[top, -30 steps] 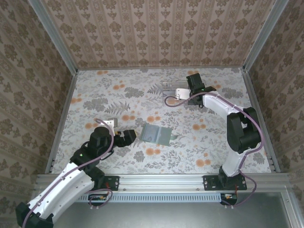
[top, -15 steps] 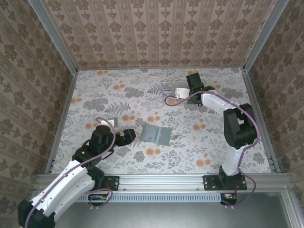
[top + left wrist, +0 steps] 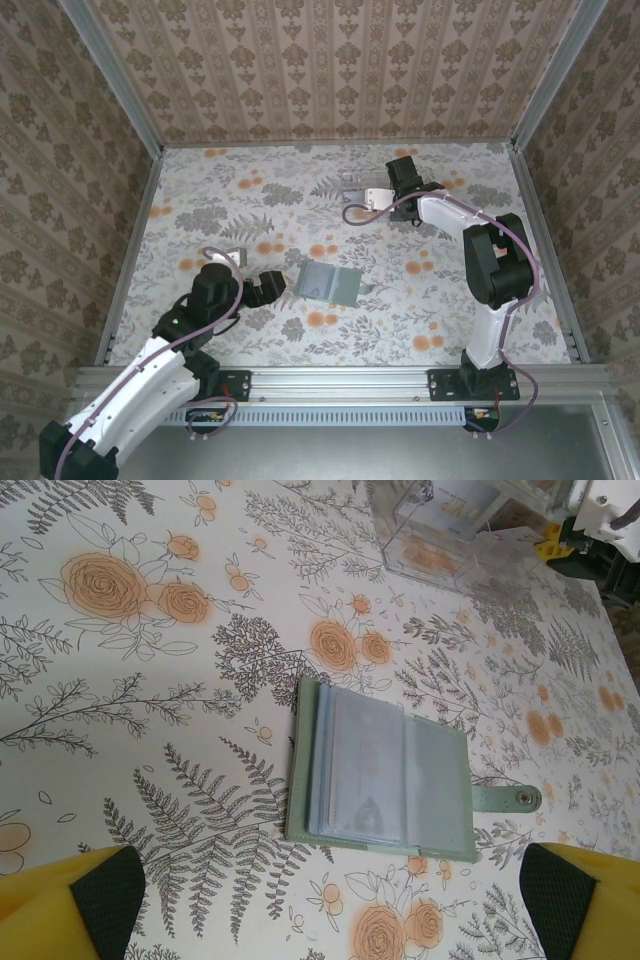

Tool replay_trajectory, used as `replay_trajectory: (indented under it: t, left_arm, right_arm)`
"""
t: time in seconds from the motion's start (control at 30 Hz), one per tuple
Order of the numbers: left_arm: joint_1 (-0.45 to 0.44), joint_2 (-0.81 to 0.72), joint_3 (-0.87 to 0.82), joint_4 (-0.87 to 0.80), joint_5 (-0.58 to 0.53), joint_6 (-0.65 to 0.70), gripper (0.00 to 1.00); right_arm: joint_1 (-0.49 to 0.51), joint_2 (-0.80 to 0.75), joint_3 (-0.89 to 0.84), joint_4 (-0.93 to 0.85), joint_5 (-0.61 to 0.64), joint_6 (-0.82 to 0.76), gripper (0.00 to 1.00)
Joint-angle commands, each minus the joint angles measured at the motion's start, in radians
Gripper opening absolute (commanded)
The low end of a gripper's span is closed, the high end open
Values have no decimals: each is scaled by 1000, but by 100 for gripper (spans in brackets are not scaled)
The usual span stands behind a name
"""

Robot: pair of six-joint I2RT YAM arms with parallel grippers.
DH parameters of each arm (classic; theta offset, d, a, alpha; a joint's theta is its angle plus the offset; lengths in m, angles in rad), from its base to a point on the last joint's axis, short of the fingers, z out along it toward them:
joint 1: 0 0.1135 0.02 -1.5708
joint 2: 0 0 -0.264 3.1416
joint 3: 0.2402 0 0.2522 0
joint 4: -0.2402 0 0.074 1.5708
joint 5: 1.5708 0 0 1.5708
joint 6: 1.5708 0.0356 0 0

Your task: Take the credit cards out of the card holder

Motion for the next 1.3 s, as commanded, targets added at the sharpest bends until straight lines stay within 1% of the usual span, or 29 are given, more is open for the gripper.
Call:
replay_trajectory:
  t: [0.0,0.07,0.2,0.37,0.47,0.57,0.63,0.73,0.8,0.97,1.1,1.27]
  left_arm:
    - [10,4,-12,21,15,-9,100]
    - [12,4,-11,20,16,-8,100]
    - [16,9,-11,24,19,-9,100]
    - [19,18,-6,25,25,-7,100]
    - [22,21,-7,25,25,-8,100]
    - [25,25,-7,29,28,-9,100]
    - [28,30,-3,30,32,-10,100]
    - [29,31,-5,31,33,-11,100]
    - [30,31,-2,31,35,-11,100]
    - [30,35,-3,33,41,-10,100]
    - [30,36,-4,31,44,-15,100]
    - [30,31,1,16,45,-14,100]
  right_arm:
    - [2,36,41,7,4,37,20]
    - [3,42,48,19,10,50,29]
    - [1,61,51,73,42,55,32]
    - [-1,83,76,143,81,84,34]
    - [-3,90,103,153,95,113,34]
    - [-6,91,114,158,98,133,39]
    - [-8,85,112,147,87,144,39]
    - [-8,74,102,112,58,144,35]
    - [-8,70,89,115,56,141,35]
    - [-12,66,82,116,59,168,36]
    - [-13,91,99,116,78,193,37]
    - [-14,134,155,107,104,270,35]
